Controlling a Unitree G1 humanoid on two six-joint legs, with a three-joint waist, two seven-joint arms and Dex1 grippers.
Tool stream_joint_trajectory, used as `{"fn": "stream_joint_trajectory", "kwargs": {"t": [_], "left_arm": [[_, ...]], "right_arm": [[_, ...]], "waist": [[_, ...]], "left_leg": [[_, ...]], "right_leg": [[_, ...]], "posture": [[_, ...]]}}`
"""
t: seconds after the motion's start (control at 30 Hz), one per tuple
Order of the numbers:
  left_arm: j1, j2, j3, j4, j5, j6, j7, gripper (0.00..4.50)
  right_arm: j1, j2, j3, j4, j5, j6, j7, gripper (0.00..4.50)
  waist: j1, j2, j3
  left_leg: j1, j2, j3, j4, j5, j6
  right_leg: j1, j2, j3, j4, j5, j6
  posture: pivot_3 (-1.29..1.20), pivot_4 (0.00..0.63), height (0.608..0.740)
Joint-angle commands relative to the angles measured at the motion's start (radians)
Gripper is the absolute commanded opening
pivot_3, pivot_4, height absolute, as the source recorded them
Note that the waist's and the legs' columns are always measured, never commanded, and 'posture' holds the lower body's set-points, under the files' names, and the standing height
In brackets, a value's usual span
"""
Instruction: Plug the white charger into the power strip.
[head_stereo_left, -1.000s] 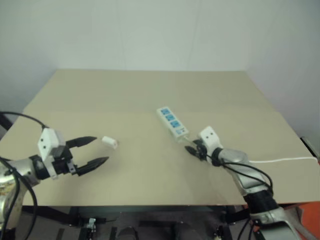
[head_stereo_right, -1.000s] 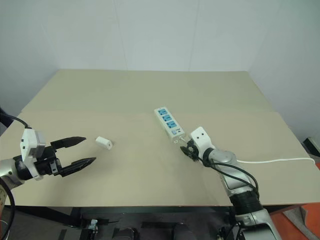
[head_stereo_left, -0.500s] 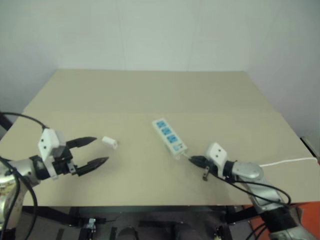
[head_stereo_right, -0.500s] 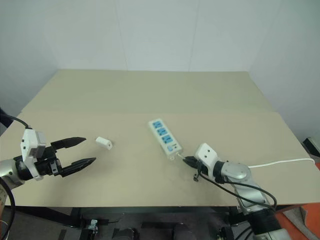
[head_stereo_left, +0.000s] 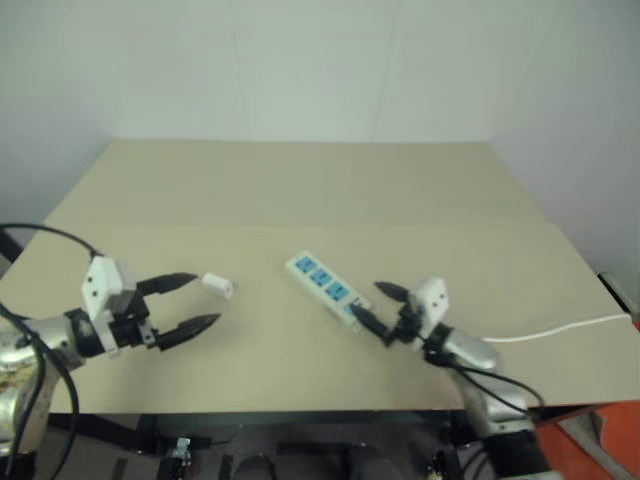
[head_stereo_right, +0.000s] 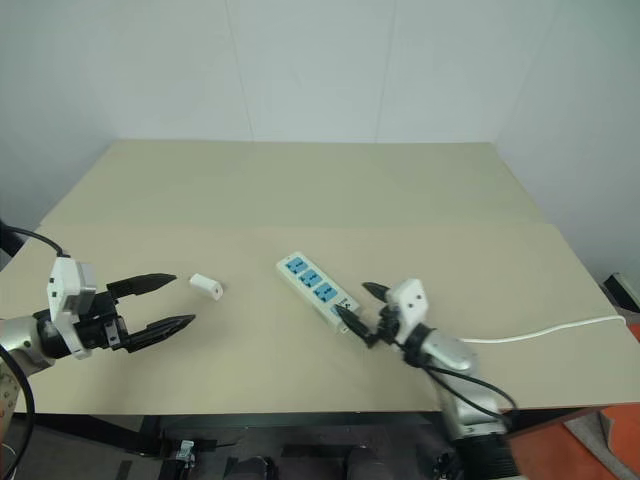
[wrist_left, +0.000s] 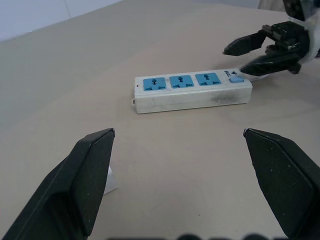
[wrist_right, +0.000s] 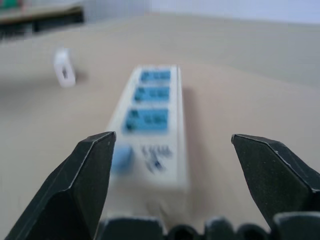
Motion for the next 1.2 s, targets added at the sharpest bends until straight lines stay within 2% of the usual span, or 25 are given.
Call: {"fn": "stream_joint_trajectory", "kwargs": {"t": [0.03, 0.27, 0.43, 0.47, 0.57, 0.67, 0.77, 0.93, 1.03, 1.2], "left_arm": [[-0.015, 0.014, 0.012, 0.002, -0.01, -0.022, -0.013, 4.5], [-0.023, 0.022, 0.013, 0.019, -0.003, -0.034, -0.026, 4.5], [-0.025, 0.022, 0.012, 0.022, 0.003, -0.044, -0.03, 4.5], [-0.027, 0.022, 0.012, 0.023, 0.005, -0.046, -0.032, 4.5], [-0.035, 0.023, 0.008, 0.03, 0.008, -0.054, -0.04, 4.5], [-0.069, 0.032, -0.005, 0.05, 0.015, -0.066, -0.056, 4.5], [-0.13, 0.054, -0.032, 0.094, 0.024, -0.082, -0.093, 4.5], [-0.341, 0.119, -0.152, 0.25, 0.092, -0.138, -0.206, 4.5], [-0.5, 0.155, -0.262, 0.379, 0.179, -0.224, -0.312, 4.5], [-0.831, 0.146, -0.438, 0.677, 0.311, -0.399, -0.506, 4.5]], "right_arm": [[-0.009, 0.022, 0.029, 0.035, -0.118, -0.025, -0.121, 4.46], [-0.038, 0.052, 0.062, 0.106, -0.141, -0.022, -0.124, 4.46], [-0.055, 0.026, 0.083, 0.112, -0.097, 0.051, -0.011, 4.46], [-0.062, 0.02, 0.082, 0.118, -0.081, 0.051, 0.018, 4.1], [-0.087, 0.014, 0.071, 0.144, -0.071, 0.04, 0.04, 3.41], [-0.134, 0.011, 0.036, 0.191, -0.066, 0.003, 0.034, 3.42], [-0.172, 0.003, -0.006, 0.223, -0.009, -0.09, 0.112, 3.42], [-0.21, -0.09, 0.045, 0.288, 0.021, -0.263, 0.411, 3.42], [-0.245, -0.121, 0.077, 0.354, 0.058, -0.285, 0.592, 3.42], [-0.341, -0.118, 0.109, 0.54, -0.004, -0.342, 0.677, 3.42]], "waist": [[0.004, 0.0, 0.0], [0.0, -0.001, -0.001], [-0.004, -0.001, -0.001], [-0.003, -0.001, -0.001], [-0.002, -0.001, -0.001], [-0.005, -0.001, -0.001], [-0.003, -0.001, -0.001], [0.002, 0.0, 0.0], [0.001, 0.0, 0.0], [-0.009, 0.0, 0.0]], "left_leg": [[0.0, 0.0, 0.0, 0.0, 0.0, 0.0], [0.001, -0.001, 0.0, 0.001, 0.0, 0.0], [0.002, 0.0, 0.0, 0.001, 0.0, 0.0], [0.002, 0.0, 0.0, 0.001, 0.0, 0.0], [0.002, 0.0, 0.0, 0.001, 0.0, 0.0], [0.002, 0.0, 0.0, 0.001, 0.0, 0.0], [0.002, 0.0, 0.0, 0.001, 0.0, 0.0], [0.0, -0.001, 0.0, 0.001, 0.0, 0.0], [-0.001, -0.001, 0.0, 0.001, 0.0, 0.0], [-0.001, -0.001, -0.001, 0.001, 0.0, 0.0]], "right_leg": [[0.0, 0.0, 0.0, 0.0, 0.0, 0.0], [0.002, -0.001, 0.0, 0.0, 0.0, 0.0], [0.002, -0.001, 0.0, 0.0, 0.001, 0.0], [0.002, -0.001, 0.0, 0.0, 0.001, 0.0], [0.002, 0.0, 0.0, 0.0, 0.0, 0.0], [0.002, 0.0, 0.0, 0.0, 0.0, 0.0], [0.002, 0.0, 0.0, 0.0, 0.002, 0.0], [0.001, 0.0, 0.0, -0.001, 0.002, 0.0], [0.001, 0.0, -0.001, -0.002, 0.001, 0.001], [0.0, 0.002, -0.001, 0.0, 0.002, 0.0]], "posture": [[0.0, 0.15, 0.74], [0.0, 0.15, 0.74], [0.0, 0.15, 0.74], [0.0, 0.15, 0.74], [0.0, 0.15, 0.74], [0.0, 0.15, 0.74], [0.0, 0.15, 0.74], [0.0, 0.15, 0.74], [0.0, 0.15, 0.74], [0.0, 0.15, 0.74]]}}
